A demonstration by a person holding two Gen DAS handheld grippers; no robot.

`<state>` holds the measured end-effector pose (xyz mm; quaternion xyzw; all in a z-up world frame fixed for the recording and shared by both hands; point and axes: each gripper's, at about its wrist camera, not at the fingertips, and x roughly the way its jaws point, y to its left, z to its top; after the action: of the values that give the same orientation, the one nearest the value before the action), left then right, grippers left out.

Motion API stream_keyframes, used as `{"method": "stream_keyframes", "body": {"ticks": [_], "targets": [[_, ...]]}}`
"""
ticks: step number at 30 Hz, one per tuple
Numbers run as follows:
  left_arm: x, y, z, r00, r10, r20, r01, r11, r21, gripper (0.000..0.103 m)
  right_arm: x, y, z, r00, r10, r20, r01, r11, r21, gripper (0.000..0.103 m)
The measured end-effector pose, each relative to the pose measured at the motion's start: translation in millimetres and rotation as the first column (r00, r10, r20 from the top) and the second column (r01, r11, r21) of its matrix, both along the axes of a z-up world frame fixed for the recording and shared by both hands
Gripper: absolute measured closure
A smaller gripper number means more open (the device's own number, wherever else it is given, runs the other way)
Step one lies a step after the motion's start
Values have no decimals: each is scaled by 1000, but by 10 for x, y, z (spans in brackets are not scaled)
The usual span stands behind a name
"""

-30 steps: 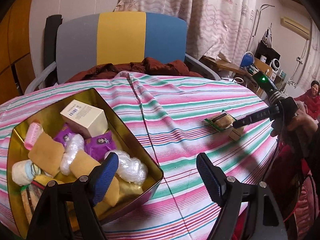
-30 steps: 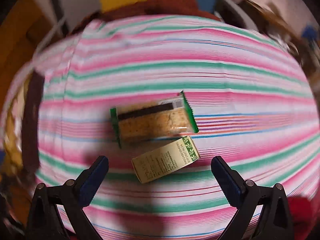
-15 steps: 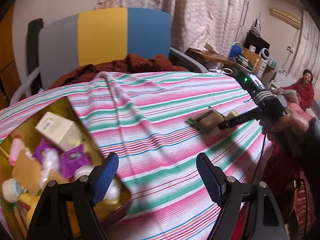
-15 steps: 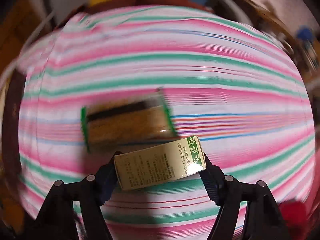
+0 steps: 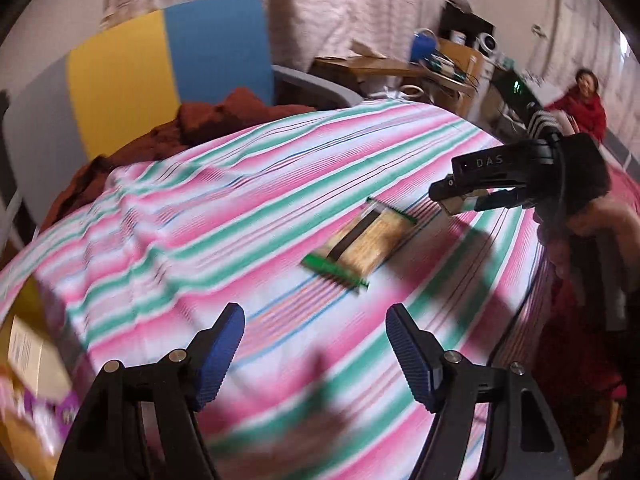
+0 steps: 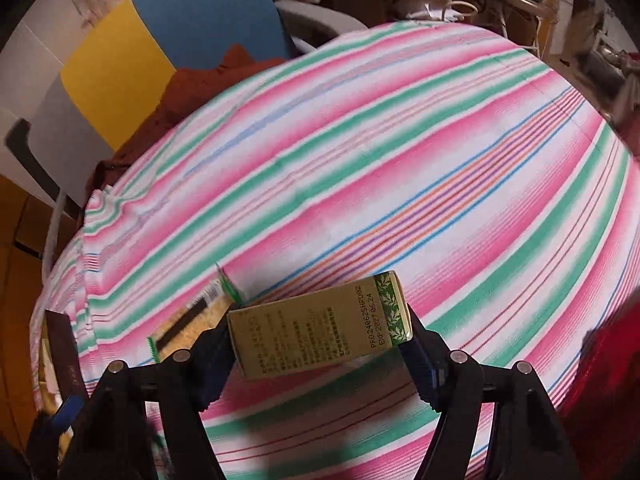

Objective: Organize objects
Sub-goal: 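Grasp the green-wrapped cracker packet with the left tool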

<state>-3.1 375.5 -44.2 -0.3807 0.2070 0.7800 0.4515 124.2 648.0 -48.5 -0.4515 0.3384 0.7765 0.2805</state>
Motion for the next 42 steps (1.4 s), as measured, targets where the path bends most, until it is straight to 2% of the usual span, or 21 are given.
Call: {"method": "stream_keyframes", "body": {"ticks": [4,10,17,21,24,27,31,35,38,42], "targets": [[-63,382,-89,996,-83,-13,83,996,-45,28,-31,11,14,999,-6,-45,5,1000,-25,27],[-25,848,-313,976,-214,-30,209,972,-111,28,-52,-28,-41,997,-5,-79,3,999,-32,27],[-112,1136,-620,980,-197,-25,192,973,-130,28,-251,-70,-145,997,23,-75,-25,999,-31,27],[-210,1145,-682,987,-152,41,155,985,-74,30,-274,-53,-176,997,18,-71,-20,999,-35,27],[-181,1110,-685,989,-141,34,143,987,-67,36,-282,-54,-184,998,21,-63,-23,999,-32,27],[-165,1030,-636,993,-115,38,117,991,-62,57,-300,-65,-210,998,34,-48,-35,999,-37,27],[-102,798,-628,997,-54,58,57,997,-47,57,-342,-100,-239,996,73,-55,-76,996,-55,27],[31,446,-618,999,1,49,1,999,-33,57,-471,-241,-253,979,183,-89,-191,978,-84,27],[123,86,-594,996,84,32,-83,996,-22,57,-554,-353,-274,964,253,-84,-261,961,-94,27],[255,-147,-609,996,90,-11,-91,996,-10,56,-605,-441,-288,951,300,-75,-306,947,-97,27]]}}
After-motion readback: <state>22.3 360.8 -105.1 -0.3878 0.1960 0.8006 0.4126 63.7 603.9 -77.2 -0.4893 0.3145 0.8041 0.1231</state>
